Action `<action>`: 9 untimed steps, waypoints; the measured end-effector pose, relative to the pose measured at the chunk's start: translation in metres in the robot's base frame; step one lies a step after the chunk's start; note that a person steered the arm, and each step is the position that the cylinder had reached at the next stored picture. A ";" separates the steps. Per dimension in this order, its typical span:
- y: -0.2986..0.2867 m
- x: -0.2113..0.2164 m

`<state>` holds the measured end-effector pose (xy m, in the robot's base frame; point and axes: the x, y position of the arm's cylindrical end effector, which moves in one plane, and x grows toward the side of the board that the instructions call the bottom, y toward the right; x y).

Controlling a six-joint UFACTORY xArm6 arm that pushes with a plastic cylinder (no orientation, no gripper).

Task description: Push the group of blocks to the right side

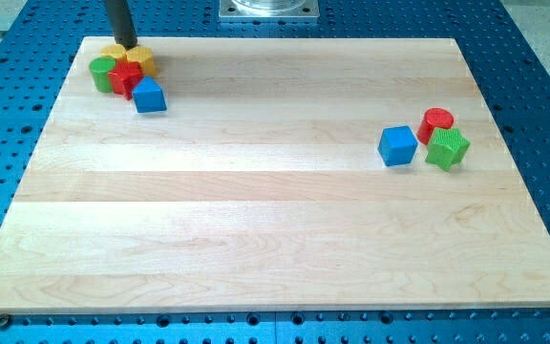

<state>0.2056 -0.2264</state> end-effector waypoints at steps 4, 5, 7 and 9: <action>-0.012 0.028; -0.043 0.032; -0.077 0.085; -0.070 0.118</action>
<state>0.3233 -0.2962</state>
